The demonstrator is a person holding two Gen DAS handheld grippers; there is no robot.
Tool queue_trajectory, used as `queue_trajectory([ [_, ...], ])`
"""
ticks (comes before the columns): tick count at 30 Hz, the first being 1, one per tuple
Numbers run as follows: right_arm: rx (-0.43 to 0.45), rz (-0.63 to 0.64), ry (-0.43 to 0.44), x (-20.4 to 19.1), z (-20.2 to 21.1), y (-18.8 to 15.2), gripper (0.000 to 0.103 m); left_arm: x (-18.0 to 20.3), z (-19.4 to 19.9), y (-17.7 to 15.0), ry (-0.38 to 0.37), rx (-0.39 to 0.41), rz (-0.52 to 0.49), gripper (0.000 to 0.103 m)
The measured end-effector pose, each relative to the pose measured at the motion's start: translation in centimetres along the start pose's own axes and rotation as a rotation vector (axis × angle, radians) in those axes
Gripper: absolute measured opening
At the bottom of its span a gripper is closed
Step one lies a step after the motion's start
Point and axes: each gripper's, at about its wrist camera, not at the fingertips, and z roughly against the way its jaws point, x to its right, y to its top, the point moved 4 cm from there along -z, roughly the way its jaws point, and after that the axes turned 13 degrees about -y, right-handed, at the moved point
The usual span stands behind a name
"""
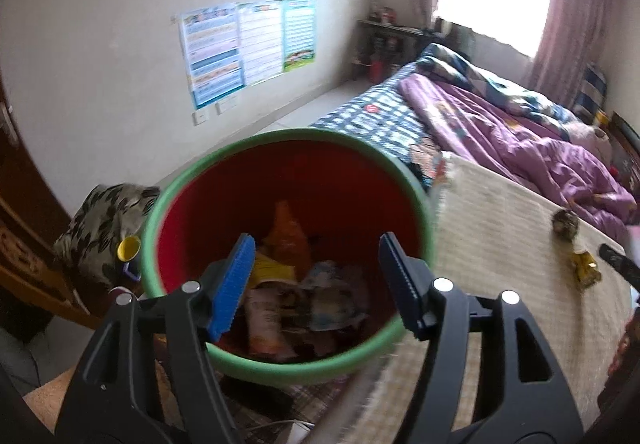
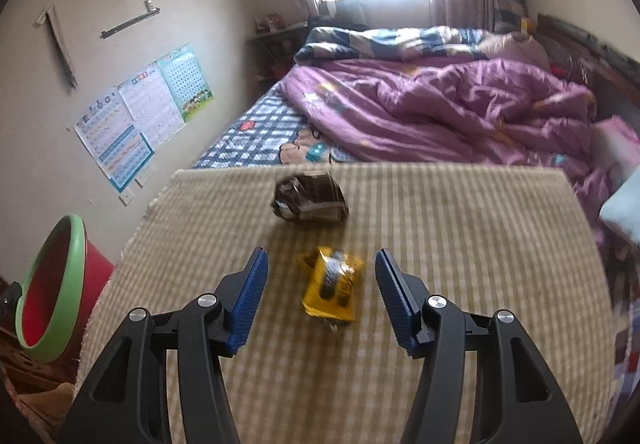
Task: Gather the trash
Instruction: 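Grasp brown crumpled wrapper with left tool while right tool grasps yellow snack packet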
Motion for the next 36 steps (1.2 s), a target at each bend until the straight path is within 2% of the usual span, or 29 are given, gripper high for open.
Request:
queue_trajectory([
  [2, -0.025, -0.009, 0.022, 0.2, -0.9, -0.5, 0.054, 1.7, 0.0, -0.1, -0.027, -0.012, -0.023, 0.062],
  [3, -0.037, -0.009, 0.029, 0.3, -1.2, -0.5, 0.05, 2.2, 0.0, -0.1, -0.037, -0.016, -0.033, 0.062],
  [4, -0.05, -0.01, 0.038, 0.3, -1.7, -0.7, 0.037, 2.9, 0.0, -0.2, -0.047, -0.019, -0.047, 0.062],
  [5, -0.061, -0.01, 0.044, 0.3, -1.8, -0.8, 0.029, 4.0, 0.1, -0.1, -0.061, -0.024, -0.069, 0.062],
  [9, -0.067, -0.038, 0.092, 1.0, -1.5, -1.3, 0.028, 7.3, -0.5, 0.4, -0.155, -0.048, -0.103, 0.062],
  [15, -0.102, -0.14, 0.143, 4.0, 0.2, -2.9, 0.028, 17.1, -4.4, 1.3, -0.348, -0.106, -0.254, 0.062],
  [17, -0.113, -0.161, 0.145, 4.8, 0.8, -3.5, 0.028, 20.9, -6.7, 1.6, -0.41, -0.128, -0.3, 0.066],
  [19, -0.121, -0.181, 0.144, 5.7, 1.2, -4.1, 0.027, 23.7, -9.4, 1.6, -0.446, -0.17, -0.315, 0.067],
  [22, -0.126, -0.189, 0.14, 6.8, 2.0, -4.7, 0.027, 26.6, -13.2, 1.4, -0.491, -0.242, -0.273, 0.067],
  [26, -0.132, -0.192, 0.131, 8.2, 2.6, -5.5, 0.027, 28.9, -18.1, 0.6, -0.475, -0.32, -0.242, 0.066],
  [27, -0.135, -0.194, 0.13, 8.5, 2.7, -5.7, 0.027, 29.1, -19.1, 0.1, -0.466, -0.349, -0.225, 0.064],
  [29, -0.137, -0.198, 0.127, 9.0, 2.8, -5.9, 0.027, 29.1, -20.6, -0.7, -0.446, -0.395, -0.201, 0.042],
  [31, -0.137, -0.201, 0.13, 9.2, 2.8, -5.8, 0.027, 28.7, -20.9, -1.1, -0.455, -0.401, -0.186, 0.033],
  [32, -0.136, -0.199, 0.13, 9.2, 2.7, -5.7, 0.027, 28.5, -20.6, -1.0, -0.464, -0.391, -0.185, 0.026],
  [36, -0.12, -0.17, 0.145, 8.1, 2.7, -5.1, 0.027, 27.2, -18.2, -0.8, -0.442, -0.334, -0.231, 0.025],
])
